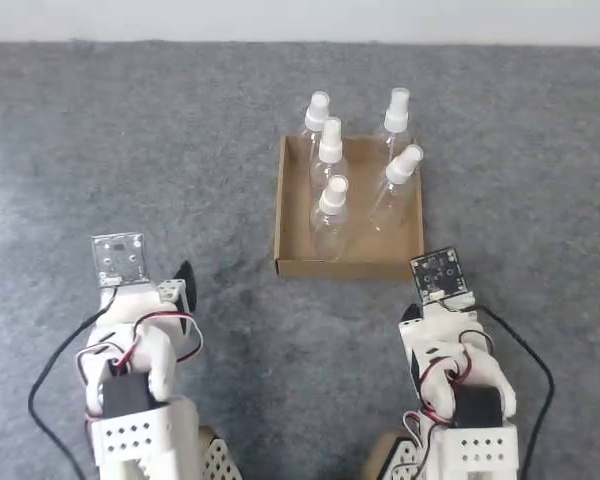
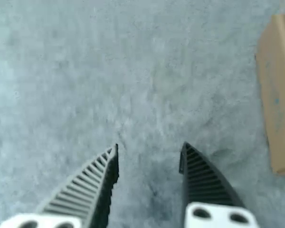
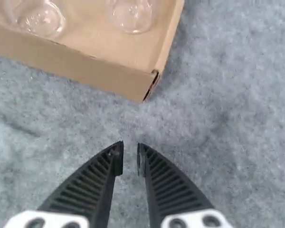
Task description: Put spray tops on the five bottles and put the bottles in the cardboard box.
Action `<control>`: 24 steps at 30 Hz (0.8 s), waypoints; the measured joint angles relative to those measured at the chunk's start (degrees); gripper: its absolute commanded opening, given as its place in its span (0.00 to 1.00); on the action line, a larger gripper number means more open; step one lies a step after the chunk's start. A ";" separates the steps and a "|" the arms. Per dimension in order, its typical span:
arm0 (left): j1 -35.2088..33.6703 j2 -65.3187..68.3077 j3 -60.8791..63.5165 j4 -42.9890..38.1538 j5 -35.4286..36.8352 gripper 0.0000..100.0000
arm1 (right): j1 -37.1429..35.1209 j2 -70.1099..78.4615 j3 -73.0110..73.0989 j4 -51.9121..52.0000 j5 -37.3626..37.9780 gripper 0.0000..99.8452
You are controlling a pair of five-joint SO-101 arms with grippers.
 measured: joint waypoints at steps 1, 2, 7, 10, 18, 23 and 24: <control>0.00 -0.09 1.32 -0.97 0.00 0.19 | 0.26 0.00 0.00 0.62 0.09 0.01; 0.00 -0.09 2.73 -2.11 0.00 0.19 | 1.05 0.00 0.00 1.23 0.09 0.01; -0.53 -0.44 4.40 -3.52 0.18 0.19 | 5.10 0.00 0.00 6.33 0.09 0.01; -0.44 -0.70 4.40 -3.25 0.44 0.19 | 7.74 0.00 0.00 9.05 0.09 0.01; -0.35 -0.88 4.40 2.64 0.44 0.06 | 11.08 0.00 0.00 9.85 0.09 0.01; -0.44 -1.14 4.40 2.73 0.44 0.08 | 11.08 0.00 0.00 9.85 0.09 0.01; -0.44 -1.14 4.40 2.73 0.44 0.08 | 11.08 0.00 0.00 9.85 0.09 0.01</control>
